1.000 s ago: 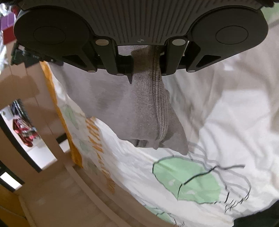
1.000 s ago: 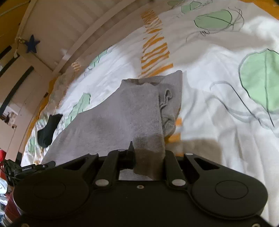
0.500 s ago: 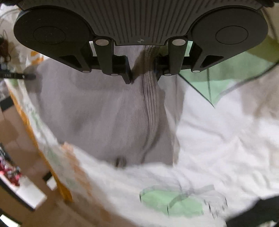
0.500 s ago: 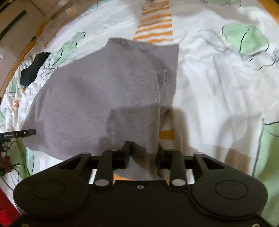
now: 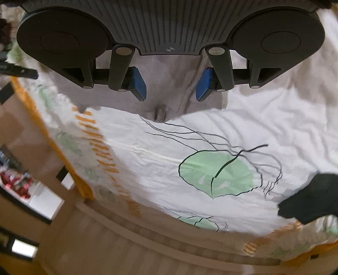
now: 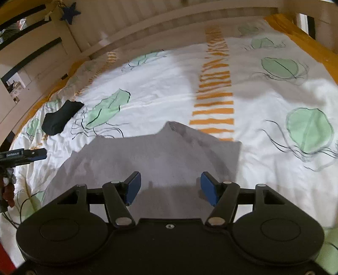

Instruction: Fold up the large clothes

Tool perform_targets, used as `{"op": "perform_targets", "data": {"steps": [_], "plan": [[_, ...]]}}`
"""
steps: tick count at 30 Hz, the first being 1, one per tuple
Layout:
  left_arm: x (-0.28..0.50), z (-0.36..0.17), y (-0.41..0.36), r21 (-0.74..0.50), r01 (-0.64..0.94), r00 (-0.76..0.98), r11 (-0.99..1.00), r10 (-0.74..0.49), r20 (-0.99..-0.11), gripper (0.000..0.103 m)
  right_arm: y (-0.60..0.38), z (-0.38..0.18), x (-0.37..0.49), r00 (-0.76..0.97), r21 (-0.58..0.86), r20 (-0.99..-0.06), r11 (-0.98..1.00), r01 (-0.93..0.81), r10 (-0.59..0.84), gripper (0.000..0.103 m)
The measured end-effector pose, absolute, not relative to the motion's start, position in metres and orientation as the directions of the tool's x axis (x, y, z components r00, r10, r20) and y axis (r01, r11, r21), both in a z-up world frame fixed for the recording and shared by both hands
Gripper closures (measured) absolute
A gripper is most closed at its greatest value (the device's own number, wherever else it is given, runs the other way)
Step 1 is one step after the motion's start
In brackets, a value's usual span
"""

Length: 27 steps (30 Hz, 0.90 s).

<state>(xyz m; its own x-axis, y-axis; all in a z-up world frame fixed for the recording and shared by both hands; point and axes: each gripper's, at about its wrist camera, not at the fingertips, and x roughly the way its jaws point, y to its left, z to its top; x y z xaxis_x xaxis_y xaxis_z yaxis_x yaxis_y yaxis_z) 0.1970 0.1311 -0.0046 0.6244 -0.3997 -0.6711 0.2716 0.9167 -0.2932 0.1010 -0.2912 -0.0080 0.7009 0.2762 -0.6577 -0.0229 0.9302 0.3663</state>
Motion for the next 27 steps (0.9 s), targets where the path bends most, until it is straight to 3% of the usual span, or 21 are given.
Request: {"op": "perform_targets", "data": {"steps": [8, 14, 18, 22, 27], "plan": [[0.225, -0.060, 0.099, -0.113, 0.323, 0.562, 0.939, -0.287, -0.776, 0.051, -0.279, -0.045, 0.115, 0.686, 0.313, -0.684, 0.949, -0.029, 0.246, 0.036], [0.218, -0.073, 0.100, 0.011, 0.335, 0.635, 0.942, -0.217, -0.742, 0.029, -0.287, -0.057, 0.116, 0.681, 0.315, -0.692, 0.949, -0.013, 0.240, 0.036], [0.221, -0.081, 0.105, -0.023, 0.294, 0.639, 0.956, -0.214, -0.739, 0.020, -0.278, -0.066, 0.120, 0.665, 0.230, -0.722, 0.973, -0.026, 0.189, 0.036], [0.224, -0.078, 0.105, -0.037, 0.286, 0.635, 0.957, -0.218, -0.741, 0.020, -0.258, -0.072, 0.120, 0.671, 0.093, -0.732, 0.993, -0.076, 0.120, 0.033], [0.219, -0.067, 0.120, -0.195, 0.207, 0.626, 0.959, -0.283, -0.727, 0.022, -0.268, -0.064, 0.117, 0.678, 0.171, -0.713, 0.982, -0.079, 0.178, 0.024]]}}
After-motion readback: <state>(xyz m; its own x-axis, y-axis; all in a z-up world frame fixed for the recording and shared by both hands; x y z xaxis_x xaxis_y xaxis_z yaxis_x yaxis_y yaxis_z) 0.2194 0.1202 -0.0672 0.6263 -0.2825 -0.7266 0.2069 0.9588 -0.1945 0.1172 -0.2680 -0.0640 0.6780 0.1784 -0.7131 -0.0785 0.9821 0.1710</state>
